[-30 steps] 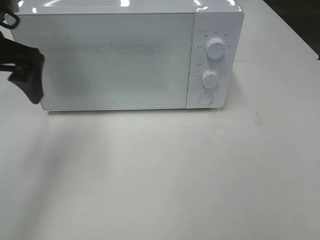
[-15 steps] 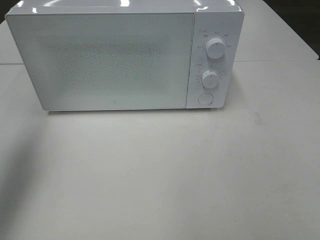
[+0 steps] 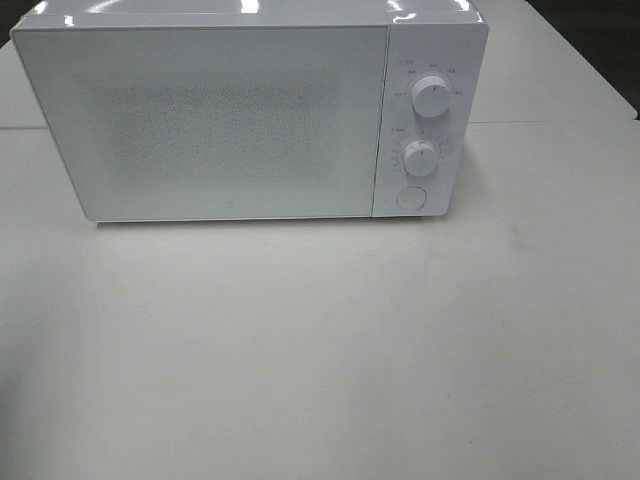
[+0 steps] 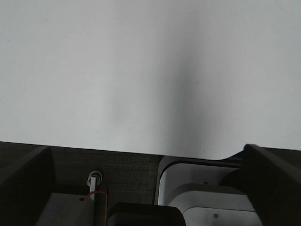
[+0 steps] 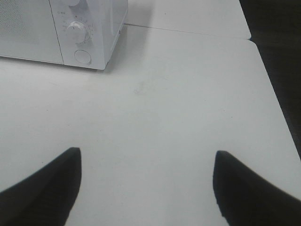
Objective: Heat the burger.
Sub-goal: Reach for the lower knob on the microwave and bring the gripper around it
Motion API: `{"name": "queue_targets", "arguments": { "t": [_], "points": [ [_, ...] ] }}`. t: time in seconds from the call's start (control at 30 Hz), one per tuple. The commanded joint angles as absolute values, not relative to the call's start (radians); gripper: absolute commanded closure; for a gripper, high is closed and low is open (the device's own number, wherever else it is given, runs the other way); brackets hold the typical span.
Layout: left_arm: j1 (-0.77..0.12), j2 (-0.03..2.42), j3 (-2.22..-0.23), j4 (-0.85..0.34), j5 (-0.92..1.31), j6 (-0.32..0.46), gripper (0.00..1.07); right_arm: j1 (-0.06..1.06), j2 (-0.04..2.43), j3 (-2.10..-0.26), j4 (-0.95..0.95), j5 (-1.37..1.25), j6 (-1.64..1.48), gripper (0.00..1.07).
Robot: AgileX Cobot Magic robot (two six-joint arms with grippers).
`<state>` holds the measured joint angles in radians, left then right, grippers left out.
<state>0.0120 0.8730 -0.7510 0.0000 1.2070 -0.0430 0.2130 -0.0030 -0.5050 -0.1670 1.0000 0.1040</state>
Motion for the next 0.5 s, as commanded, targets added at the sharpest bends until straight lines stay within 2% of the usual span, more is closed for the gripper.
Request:
{"name": "queue_targets", "arguments": {
  "t": [0.03,0.2,0.43,0.5],
  "points": [
    [0.015,0.747,-0.693,-0.007,1.183,-0.034,0.06,0.209,-0.031,-0.502,-0.167,0.995,0.094,0.32],
    [0.015,0.557,-0.638,-0.011,1.186,0.0,0.06,0.209,-0.031,-0.502,-0.167,0.995,0.094,0.32],
    [0.015,0.355,-0.553,-0.017,1.18,0.0,0.06,0.209,-0.031,-0.502,-0.167,0.995,0.094,0.32],
    [0.015,0.234,-0.551,-0.016,1.151,0.0,0.06,0.209,-0.031,-0.502,-0.167,0.995,0.094,0.32]
  ]
}}
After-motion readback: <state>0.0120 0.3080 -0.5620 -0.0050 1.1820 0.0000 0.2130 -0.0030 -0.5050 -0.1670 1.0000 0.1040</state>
